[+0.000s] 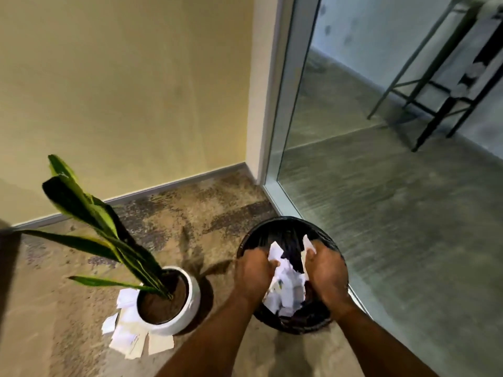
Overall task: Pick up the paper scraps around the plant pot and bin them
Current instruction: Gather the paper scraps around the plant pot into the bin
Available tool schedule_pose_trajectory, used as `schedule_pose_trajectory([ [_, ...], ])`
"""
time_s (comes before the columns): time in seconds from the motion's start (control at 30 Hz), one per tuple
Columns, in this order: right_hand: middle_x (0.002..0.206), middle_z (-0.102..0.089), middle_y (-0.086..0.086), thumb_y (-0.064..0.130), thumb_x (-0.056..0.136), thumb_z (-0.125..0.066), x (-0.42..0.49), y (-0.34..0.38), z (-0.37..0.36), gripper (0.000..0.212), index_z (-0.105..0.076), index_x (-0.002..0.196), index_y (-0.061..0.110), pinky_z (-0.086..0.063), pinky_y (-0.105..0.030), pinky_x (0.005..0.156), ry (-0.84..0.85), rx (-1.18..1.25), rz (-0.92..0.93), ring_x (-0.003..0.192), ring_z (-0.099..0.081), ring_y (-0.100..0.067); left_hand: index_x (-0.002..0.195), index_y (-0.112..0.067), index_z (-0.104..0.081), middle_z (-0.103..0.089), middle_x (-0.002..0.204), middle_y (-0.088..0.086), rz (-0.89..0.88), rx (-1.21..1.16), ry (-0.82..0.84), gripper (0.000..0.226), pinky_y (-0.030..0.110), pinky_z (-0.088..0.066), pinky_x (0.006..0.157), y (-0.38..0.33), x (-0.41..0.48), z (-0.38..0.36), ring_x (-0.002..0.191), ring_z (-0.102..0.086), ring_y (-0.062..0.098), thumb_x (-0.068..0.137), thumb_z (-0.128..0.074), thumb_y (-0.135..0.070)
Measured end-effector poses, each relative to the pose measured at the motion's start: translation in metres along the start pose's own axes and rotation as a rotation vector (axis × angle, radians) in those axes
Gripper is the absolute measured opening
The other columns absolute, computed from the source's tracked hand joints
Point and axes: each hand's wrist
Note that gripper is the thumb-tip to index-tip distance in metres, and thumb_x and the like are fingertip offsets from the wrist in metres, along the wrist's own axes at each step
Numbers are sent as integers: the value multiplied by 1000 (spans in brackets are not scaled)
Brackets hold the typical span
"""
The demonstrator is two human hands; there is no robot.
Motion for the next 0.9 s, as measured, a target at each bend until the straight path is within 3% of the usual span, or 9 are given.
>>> schedule_pose_trajectory([
  [0.1, 96, -70, -19, 30, 94, -45, 1, -1, -5, 30, -65, 102, 10, -49, -38, 72, 24, 1, -9, 91, -66, -36, 79, -9, -65, -67, 77, 10, 24, -11, 22, 35, 30, -32, 59, -4, 4, -8, 77, -64, 29, 86, -60, -44],
  [0.2, 86, -70, -16, 31, 91, -48, 1, 2, -15, 27, -65, 85, 11, -45, -35, 60, 0, 80, -26, 81, -66, -36, 60, -7, -54, -51, 53, 9, 22, -57, 29, 43, 30, -28, 52, -8, 6, -14, 56, -56, 25, 86, -61, -41],
  [0.33, 86, -67, -12, 23, 93, -46, 1, 8, -22, 22, -62, 82, 13, -36, -30, 57, 6, 101, -46, 78, -63, -33, 69, -9, -63, -63, 62, 8, 9, -144, -13, 36, 35, -40, 54, -11, 8, -17, 54, -55, 20, 90, -58, -38],
  [0.6, 88, -64, -6, 14, 90, -54, -25, 64, -53, 13, -66, 85, 14, -48, -37, 67, -20, 325, 138, 78, -60, -25, 80, -17, -71, -69, 73, -2, 82, -370, -193, 22, 29, -48, 59, 11, -10, 10, 62, -61, 10, 90, -53, -21],
  [0.77, 91, -63, -4, 19, 85, -50, -78, 130, -101, 18, -66, 91, 16, -46, -33, 73, 92, 450, 371, 80, -60, -22, 79, -17, -71, -70, 74, -3, 244, -400, -388, 16, 25, -44, 61, 108, -58, 31, 64, -59, 4, 87, -58, -22],
  [0.9, 88, -64, -3, 20, 80, -56, -145, 170, -158, 14, -67, 87, 16, -44, -26, 71, 236, 433, 502, 76, -62, -21, 85, -18, -72, -73, 85, 0, 486, -438, -463, 25, 33, -54, 77, 203, -113, 29, 81, -67, 18, 77, -49, -18],
])
Point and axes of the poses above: each hand's wrist, its own x-axis towards the middle knuckle, its own z-axis out of the back of the hand, y = z × x
